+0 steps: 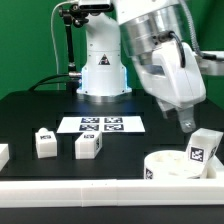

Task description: Assemble stool

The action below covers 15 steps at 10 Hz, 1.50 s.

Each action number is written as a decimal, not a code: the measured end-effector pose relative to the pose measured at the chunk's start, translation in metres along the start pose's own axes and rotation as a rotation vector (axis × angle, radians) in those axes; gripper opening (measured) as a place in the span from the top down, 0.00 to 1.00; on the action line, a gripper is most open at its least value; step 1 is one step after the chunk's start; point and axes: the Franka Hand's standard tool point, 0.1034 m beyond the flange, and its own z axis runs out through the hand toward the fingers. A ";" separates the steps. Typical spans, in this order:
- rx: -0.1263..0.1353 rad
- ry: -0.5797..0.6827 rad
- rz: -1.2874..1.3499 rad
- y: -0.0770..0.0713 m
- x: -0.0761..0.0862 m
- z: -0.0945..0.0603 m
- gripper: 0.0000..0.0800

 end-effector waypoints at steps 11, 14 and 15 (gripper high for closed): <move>-0.280 0.034 -0.864 0.044 0.047 -0.001 0.19; -0.279 0.035 -0.859 0.048 0.062 -0.005 0.19; -0.279 0.035 -0.857 0.048 0.063 -0.005 0.19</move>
Offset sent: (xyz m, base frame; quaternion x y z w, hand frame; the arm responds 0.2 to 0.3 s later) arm 0.0000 0.0000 0.0000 0.0000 0.0000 -0.1296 0.9916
